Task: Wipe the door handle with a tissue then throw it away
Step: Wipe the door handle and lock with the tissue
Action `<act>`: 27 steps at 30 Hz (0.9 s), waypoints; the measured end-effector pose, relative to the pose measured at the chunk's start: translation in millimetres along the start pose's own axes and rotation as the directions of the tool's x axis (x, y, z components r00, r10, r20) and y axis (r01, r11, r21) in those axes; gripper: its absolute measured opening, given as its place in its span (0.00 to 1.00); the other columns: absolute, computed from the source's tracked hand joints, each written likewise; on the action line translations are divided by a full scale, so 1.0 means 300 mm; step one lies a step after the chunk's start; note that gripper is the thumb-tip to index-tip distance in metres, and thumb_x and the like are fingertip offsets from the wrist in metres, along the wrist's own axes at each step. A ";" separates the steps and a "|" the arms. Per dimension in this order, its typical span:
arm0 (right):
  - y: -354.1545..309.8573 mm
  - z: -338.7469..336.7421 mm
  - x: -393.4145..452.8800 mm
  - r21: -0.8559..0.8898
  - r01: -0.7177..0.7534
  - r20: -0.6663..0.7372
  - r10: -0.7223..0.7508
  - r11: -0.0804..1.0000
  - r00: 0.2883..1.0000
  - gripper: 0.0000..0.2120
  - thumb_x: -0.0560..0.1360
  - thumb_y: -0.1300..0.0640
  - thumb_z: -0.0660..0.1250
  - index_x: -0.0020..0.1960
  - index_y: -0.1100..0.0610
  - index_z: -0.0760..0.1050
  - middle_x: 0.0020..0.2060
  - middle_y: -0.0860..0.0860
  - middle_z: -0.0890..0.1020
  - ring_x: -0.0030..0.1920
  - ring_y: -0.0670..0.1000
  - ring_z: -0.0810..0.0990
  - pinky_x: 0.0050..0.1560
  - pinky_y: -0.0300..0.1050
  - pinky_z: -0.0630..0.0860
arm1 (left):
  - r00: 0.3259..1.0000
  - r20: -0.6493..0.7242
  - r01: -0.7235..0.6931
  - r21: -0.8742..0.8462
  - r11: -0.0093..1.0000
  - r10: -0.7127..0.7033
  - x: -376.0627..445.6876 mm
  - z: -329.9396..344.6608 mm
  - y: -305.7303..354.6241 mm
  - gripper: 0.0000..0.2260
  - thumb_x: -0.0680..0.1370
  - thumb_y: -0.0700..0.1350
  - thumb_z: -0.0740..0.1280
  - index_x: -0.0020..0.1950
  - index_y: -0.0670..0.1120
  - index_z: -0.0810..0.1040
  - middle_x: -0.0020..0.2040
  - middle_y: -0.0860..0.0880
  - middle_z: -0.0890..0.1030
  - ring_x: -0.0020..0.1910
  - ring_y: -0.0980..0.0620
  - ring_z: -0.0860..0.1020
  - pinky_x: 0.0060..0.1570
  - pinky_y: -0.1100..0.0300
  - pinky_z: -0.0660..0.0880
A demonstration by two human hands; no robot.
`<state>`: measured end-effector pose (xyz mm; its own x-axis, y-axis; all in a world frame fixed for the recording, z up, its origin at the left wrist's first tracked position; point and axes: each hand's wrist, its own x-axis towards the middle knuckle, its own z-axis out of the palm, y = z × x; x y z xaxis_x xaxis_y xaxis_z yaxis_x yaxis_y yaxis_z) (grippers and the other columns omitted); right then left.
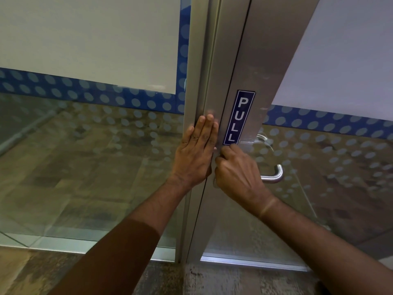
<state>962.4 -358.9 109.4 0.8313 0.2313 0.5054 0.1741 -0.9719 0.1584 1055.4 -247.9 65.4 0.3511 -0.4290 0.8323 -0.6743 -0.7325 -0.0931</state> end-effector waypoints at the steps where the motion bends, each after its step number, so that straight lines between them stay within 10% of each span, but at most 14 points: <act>1: 0.001 -0.003 0.001 -0.012 0.037 0.012 -0.037 0.999 0.999 0.04 0.67 0.61 0.73 0.38 0.63 0.81 0.36 0.56 0.79 0.38 0.55 0.75 0.35 0.48 0.75 | 1.000 0.004 0.003 0.002 1.000 -0.003 0.000 0.000 0.000 0.40 0.80 0.47 0.61 0.77 0.41 0.32 0.77 0.44 0.29 0.77 0.48 0.33 0.76 0.53 0.34; 19: -0.002 -0.011 0.012 -0.173 0.359 0.260 -0.309 0.917 0.915 0.14 0.66 0.57 0.76 0.49 0.62 0.83 0.45 0.60 0.83 0.50 0.60 0.77 0.50 0.57 0.78 | 0.999 0.035 -0.020 0.011 1.000 0.020 -0.005 0.006 -0.006 0.34 0.81 0.49 0.52 0.77 0.41 0.33 0.77 0.44 0.29 0.77 0.48 0.32 0.76 0.52 0.35; 27: 0.031 -0.030 -0.026 -0.177 0.387 0.282 -0.330 0.905 0.901 0.07 0.69 0.56 0.72 0.35 0.59 0.81 0.35 0.54 0.80 0.44 0.57 0.73 0.47 0.52 0.72 | 0.999 0.000 -0.033 -0.006 0.999 0.033 -0.001 0.007 -0.008 0.35 0.80 0.46 0.55 0.78 0.41 0.34 0.78 0.44 0.30 0.78 0.48 0.34 0.77 0.52 0.35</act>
<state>952.9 -369.2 114.6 0.8405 0.5166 0.1637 0.3858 -0.7825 0.4888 1058.2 -247.2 64.4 0.3288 -0.4526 0.8289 -0.6891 -0.7152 -0.1171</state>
